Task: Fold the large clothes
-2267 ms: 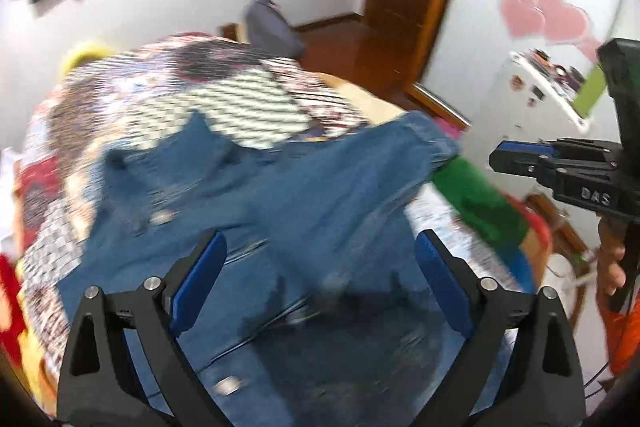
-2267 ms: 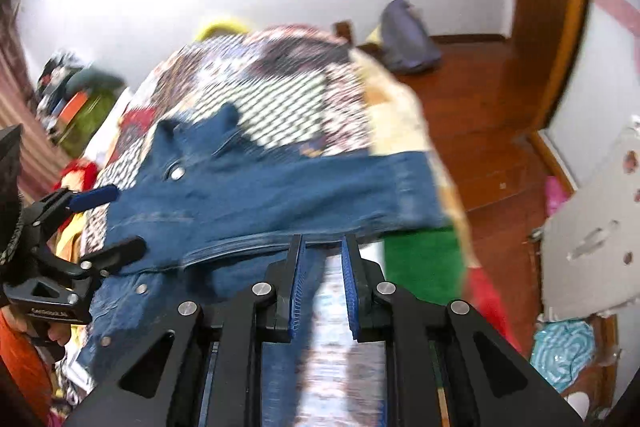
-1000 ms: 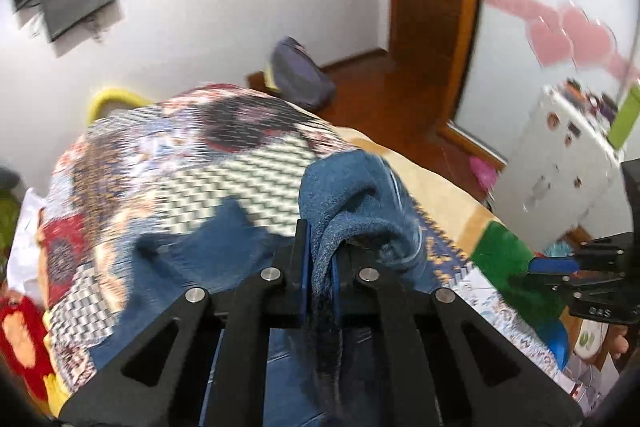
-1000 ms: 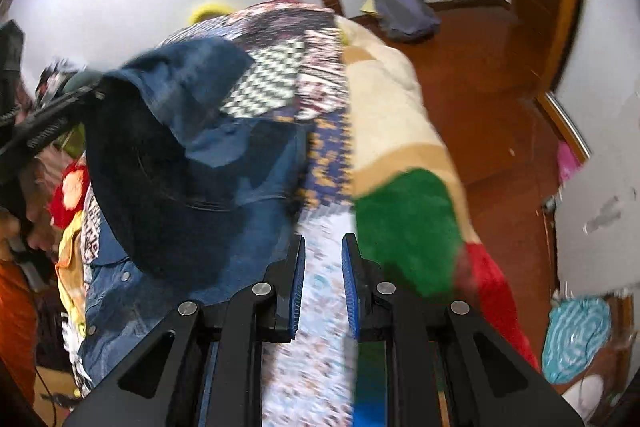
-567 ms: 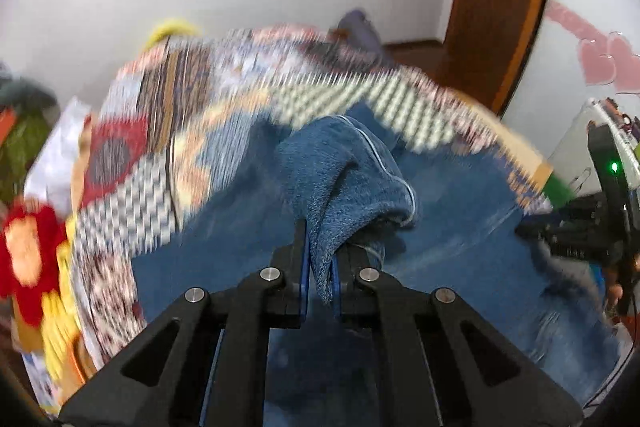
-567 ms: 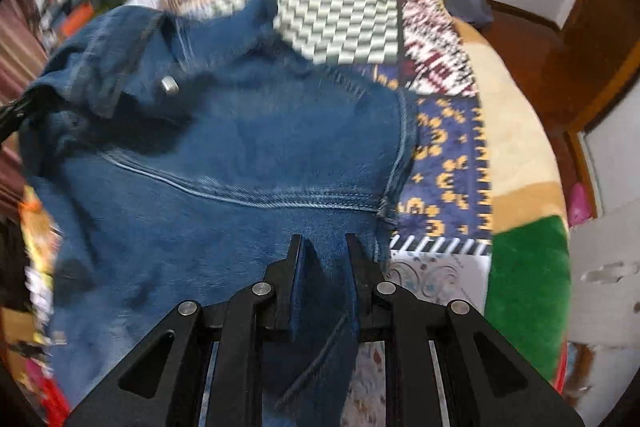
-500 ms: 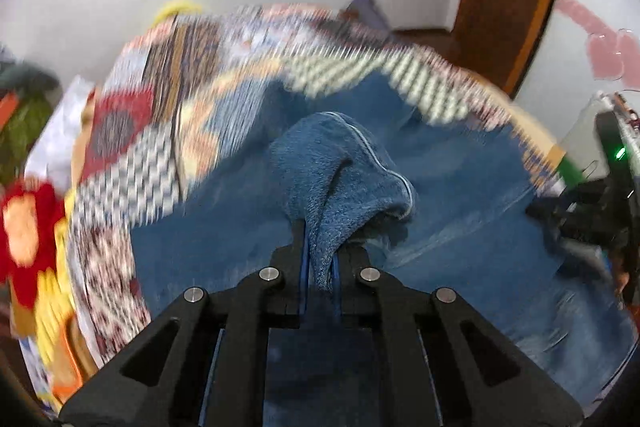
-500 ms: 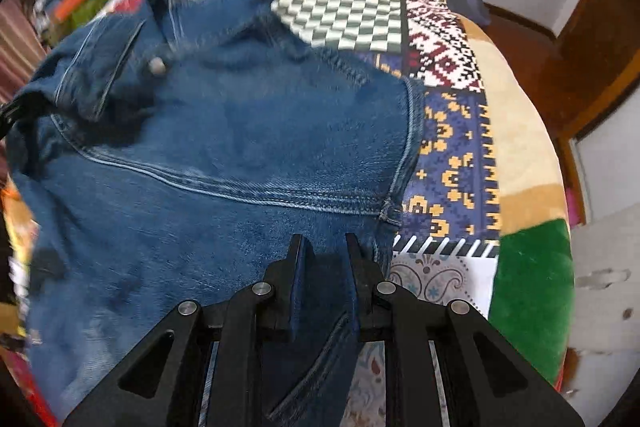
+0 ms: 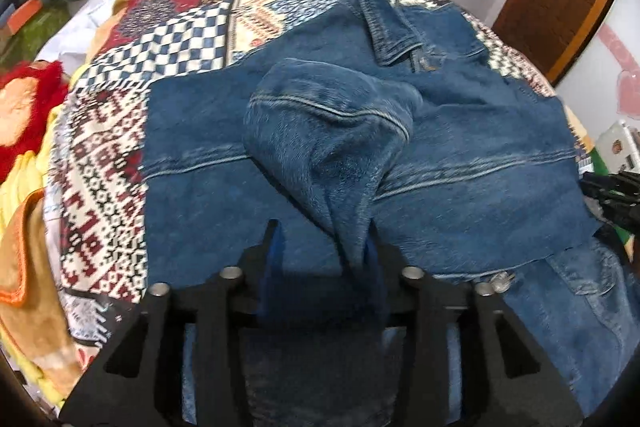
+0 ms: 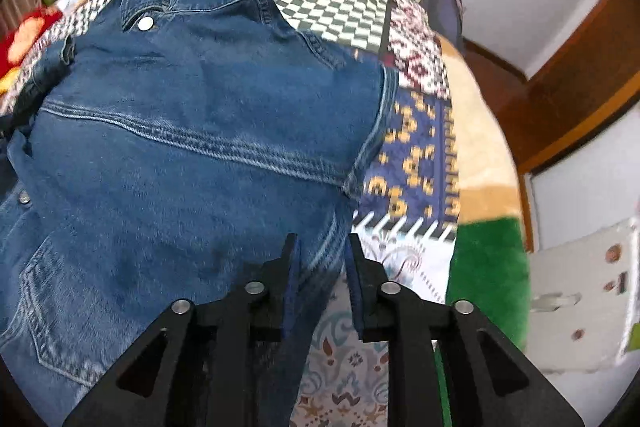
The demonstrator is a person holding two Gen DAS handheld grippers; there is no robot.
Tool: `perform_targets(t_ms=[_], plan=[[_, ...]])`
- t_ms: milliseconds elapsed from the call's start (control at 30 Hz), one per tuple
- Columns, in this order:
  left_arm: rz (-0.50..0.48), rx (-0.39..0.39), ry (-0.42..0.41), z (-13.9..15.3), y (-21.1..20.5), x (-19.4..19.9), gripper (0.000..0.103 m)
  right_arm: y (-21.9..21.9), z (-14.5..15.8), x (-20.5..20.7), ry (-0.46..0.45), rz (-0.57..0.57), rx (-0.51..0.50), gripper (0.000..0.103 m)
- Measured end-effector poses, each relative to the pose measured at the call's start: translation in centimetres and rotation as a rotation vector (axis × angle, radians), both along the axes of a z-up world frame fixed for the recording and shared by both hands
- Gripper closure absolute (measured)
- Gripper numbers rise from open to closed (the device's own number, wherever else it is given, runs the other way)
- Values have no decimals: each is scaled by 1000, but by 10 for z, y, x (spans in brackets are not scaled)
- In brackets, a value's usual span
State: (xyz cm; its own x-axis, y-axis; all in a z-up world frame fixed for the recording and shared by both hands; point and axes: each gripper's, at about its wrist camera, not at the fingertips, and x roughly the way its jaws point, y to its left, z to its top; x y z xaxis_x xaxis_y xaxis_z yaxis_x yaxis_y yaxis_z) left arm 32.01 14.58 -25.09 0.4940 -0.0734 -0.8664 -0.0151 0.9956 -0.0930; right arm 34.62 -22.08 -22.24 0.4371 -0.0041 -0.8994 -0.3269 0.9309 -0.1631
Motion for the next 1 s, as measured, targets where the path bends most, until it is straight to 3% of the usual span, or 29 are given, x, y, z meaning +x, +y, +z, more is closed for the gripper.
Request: perform_targets(t_ms=[233, 267, 300, 367, 433, 533, 733, 867, 1000], plan=[[29, -1, 16, -4, 10, -24, 54, -25, -6, -5, 68, -48, 143, 83], [37, 6, 21, -6, 11, -28, 52, -28, -7, -6, 71, -53, 159, 78], [43, 12, 27, -7, 11, -30, 51, -31, -8, -7, 71, -60, 162, 73], [59, 5, 39, -10, 15, -35, 51, -34, -10, -8, 43, -89, 104, 32], [72, -2, 46, -11, 17, -40, 51, -37, -10, -12, -7, -102, 39, 20], [90, -3, 71, -15, 25, -45, 51, -45, -9, -15, 10, -108, 83, 20], [126, -85, 69, -8, 48, -53, 51, -48, 5, -17, 18, -135, 136, 20], [186, -81, 23, 15, 71, -55, 51, -41, 21, -9, -2, -117, 187, 20], [229, -25, -4, 30, 93, -44, 45, -32, 36, 1, -15, -94, 241, 20]])
